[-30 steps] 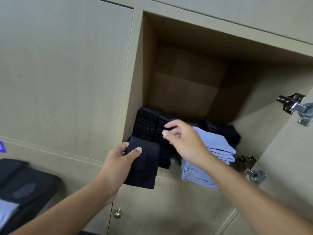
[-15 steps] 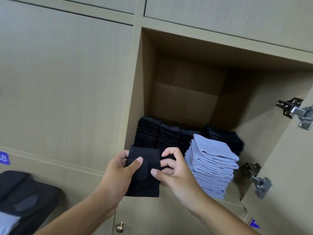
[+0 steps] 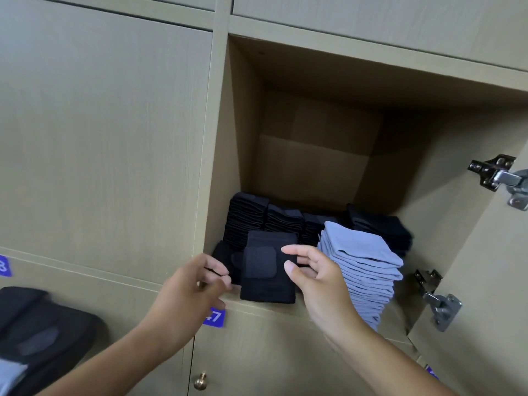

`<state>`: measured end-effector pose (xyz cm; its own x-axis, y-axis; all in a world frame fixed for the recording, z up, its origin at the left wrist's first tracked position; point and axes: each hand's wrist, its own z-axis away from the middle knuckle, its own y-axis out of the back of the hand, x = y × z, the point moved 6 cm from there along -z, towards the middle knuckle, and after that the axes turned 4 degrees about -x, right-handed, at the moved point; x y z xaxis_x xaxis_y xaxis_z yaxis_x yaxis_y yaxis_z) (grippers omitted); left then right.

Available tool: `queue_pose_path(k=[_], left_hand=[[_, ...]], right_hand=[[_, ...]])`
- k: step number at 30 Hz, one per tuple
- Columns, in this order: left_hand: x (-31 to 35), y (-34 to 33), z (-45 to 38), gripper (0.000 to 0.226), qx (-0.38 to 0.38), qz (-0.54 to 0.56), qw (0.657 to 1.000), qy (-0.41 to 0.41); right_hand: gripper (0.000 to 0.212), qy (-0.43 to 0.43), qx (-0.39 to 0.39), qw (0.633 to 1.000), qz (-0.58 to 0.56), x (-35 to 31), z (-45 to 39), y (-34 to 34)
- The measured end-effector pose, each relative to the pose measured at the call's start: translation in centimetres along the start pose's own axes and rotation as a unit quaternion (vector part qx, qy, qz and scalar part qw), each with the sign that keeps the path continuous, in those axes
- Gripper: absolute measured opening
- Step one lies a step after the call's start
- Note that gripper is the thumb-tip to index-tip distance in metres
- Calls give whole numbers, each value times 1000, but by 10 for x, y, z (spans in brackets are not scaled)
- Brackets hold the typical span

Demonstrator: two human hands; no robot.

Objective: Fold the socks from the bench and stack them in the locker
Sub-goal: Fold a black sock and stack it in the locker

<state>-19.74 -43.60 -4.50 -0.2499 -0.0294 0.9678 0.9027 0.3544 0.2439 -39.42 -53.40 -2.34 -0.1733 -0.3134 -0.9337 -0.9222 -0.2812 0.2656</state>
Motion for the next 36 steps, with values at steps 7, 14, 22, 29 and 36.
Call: queue_pose_path(k=[7,14,22,29,36], left_hand=[[-2,-7,0,29,-32,-99,994,-13],[0,-16,1,16,-62,-127,989,-42],[1,-13,-2,20,-70,-156,983,-63],[1,-16,-2,16,-89,-237,962,-101],[5,-19,-3,10,-95,-266,951,-123]], right_hand=[[43,5,31,999,-37,-14,-10,7],[41,24,36,999,-32,-56,-58,28],[36,-55,71,993,-71,-59,-146,59],[25,-136,62,987,-59,-47,-183,61],[33,-167,26,985,-34,-28,-198,49]])
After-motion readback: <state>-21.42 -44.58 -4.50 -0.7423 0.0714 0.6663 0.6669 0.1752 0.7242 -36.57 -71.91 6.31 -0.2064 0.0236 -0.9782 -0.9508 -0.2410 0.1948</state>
